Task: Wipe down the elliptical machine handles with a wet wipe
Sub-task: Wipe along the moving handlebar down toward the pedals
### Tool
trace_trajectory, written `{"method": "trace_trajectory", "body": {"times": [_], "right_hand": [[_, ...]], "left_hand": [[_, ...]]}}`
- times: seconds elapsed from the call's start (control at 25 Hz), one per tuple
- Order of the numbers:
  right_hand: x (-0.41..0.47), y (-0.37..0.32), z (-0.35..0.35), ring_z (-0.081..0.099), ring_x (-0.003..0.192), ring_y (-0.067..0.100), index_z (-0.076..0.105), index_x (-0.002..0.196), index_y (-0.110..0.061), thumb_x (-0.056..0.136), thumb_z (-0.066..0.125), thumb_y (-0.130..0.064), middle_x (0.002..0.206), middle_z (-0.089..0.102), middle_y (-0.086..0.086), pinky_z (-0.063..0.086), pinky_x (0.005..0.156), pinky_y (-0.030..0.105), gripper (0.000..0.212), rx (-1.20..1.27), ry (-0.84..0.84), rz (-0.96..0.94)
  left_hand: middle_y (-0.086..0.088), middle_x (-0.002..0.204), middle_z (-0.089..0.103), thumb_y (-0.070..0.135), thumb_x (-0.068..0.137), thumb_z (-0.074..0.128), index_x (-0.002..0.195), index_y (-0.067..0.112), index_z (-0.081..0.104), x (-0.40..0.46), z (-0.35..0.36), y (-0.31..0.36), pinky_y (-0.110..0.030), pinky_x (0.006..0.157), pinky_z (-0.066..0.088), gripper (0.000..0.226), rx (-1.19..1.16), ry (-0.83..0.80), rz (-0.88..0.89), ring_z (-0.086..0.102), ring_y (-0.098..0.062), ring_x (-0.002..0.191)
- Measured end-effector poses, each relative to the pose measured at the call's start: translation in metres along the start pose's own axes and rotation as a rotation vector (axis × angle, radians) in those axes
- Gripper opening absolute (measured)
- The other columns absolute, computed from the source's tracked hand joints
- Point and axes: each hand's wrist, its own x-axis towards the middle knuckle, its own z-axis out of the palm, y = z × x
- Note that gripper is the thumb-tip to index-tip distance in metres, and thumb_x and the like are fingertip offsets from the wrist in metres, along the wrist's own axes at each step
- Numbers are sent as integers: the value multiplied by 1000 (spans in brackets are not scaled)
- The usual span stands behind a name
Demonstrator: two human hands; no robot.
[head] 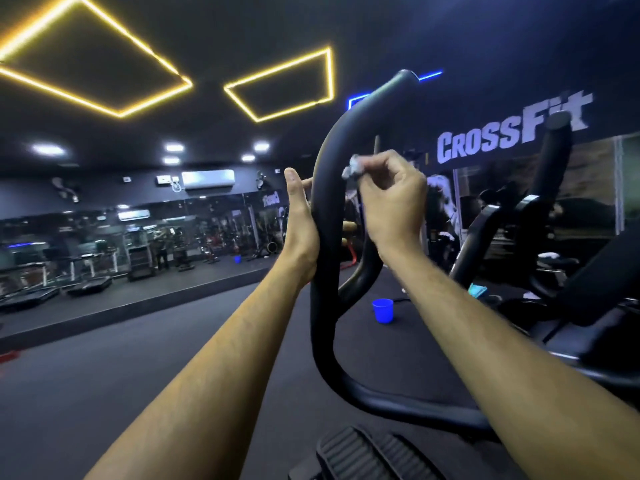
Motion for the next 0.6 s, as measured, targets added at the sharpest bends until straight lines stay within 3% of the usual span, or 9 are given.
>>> {"method": "trace_trajectory", "body": {"times": [0.08, 0.16, 0.28, 0.36, 0.44, 0.52, 0.6], "right_hand": [[-27, 16, -2, 72, 82, 5, 72, 85, -8, 88, 70, 5, 84, 75, -2, 57, 73, 24, 14, -9, -73, 27], [-41, 37, -14, 74, 85, 9, 74, 87, -5, 86, 69, 8, 87, 76, 0, 60, 77, 34, 14, -27, -164, 40], [-20, 47, -22, 75, 86, 15, 75, 89, -8, 84, 68, 8, 90, 76, 3, 61, 81, 45, 19, 16, -219, 2], [-1, 39, -14, 74, 84, 11, 74, 91, -8, 86, 71, 4, 89, 76, 1, 61, 77, 33, 14, 69, -167, -62], [4, 33, -4, 72, 81, 5, 72, 90, -5, 88, 72, 0, 87, 74, 0, 56, 74, 19, 5, 96, -129, -123], [1, 39, 0, 71, 82, 5, 71, 88, -1, 88, 72, 0, 87, 73, 2, 55, 76, 18, 2, 115, -123, -205], [-6, 53, -3, 70, 84, 6, 71, 85, 2, 86, 72, 5, 87, 72, 5, 54, 78, 17, 4, 96, -139, -313]], "left_hand": [[-15, 72, 60, 90, 85, 25, 112, -4, 56, 4, -2, -4, -27, 50, 45, 103, 51, 25, 28, 56, -23, 52], [-15, 68, 54, 94, 82, 26, 96, -4, 59, 4, -2, -4, -27, 51, 43, 105, 79, 38, 9, 51, -25, 55], [-32, 85, 57, 95, 83, 24, 102, -4, 69, 5, -4, -8, -38, 62, 42, 111, 104, 74, 20, 50, -35, 70], [-39, 95, 59, 89, 90, 17, 115, -5, 70, 2, 0, -5, -37, 59, 40, 110, 139, 90, 28, 52, -37, 70], [-29, 92, 61, 86, 88, 20, 129, -11, 60, 0, 4, -3, -30, 53, 43, 113, 164, 83, 21, 57, -29, 64], [-19, 84, 65, 83, 86, 20, 128, -8, 61, -1, 4, -3, -25, 51, 45, 109, 206, 100, 14, 60, -22, 59], [-21, 86, 63, 84, 90, 14, 117, -3, 68, 0, 2, -7, -26, 54, 46, 106, 201, 113, 5, 58, -29, 64]]}}
